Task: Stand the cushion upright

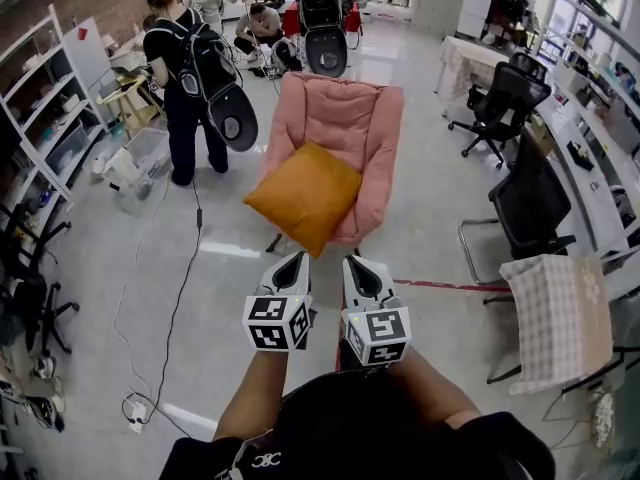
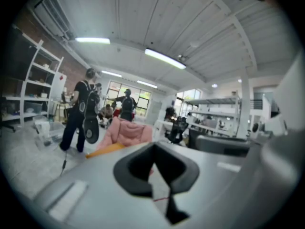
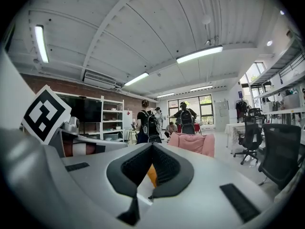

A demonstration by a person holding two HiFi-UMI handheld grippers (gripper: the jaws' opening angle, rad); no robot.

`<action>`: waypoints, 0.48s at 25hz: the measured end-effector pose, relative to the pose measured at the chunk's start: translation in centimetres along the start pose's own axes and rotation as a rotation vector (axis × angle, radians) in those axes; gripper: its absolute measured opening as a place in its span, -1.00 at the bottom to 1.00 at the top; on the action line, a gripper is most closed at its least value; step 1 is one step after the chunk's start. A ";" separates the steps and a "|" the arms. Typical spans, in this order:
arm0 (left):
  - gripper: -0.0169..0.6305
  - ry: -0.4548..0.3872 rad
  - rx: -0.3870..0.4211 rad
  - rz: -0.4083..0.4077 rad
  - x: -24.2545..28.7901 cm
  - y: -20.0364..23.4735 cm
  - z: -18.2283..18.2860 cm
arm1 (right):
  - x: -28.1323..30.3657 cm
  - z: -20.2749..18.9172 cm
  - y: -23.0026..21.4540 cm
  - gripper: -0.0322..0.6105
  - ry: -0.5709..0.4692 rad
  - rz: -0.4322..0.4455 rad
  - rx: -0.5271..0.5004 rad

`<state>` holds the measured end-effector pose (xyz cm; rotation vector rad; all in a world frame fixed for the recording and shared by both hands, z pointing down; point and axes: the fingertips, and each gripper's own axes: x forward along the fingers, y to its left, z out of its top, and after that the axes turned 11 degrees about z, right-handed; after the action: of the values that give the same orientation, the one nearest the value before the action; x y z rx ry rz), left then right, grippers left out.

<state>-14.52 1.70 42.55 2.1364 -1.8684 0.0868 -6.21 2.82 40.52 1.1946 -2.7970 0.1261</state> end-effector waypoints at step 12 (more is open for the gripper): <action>-0.96 0.012 0.039 0.070 14.2 1.3 3.2 | 10.7 0.8 -12.1 -0.91 0.000 -0.002 0.064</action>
<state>-14.09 -12.86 43.16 2.0913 -1.9505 0.1523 -4.90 -13.29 41.49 1.2107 -2.8121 0.2166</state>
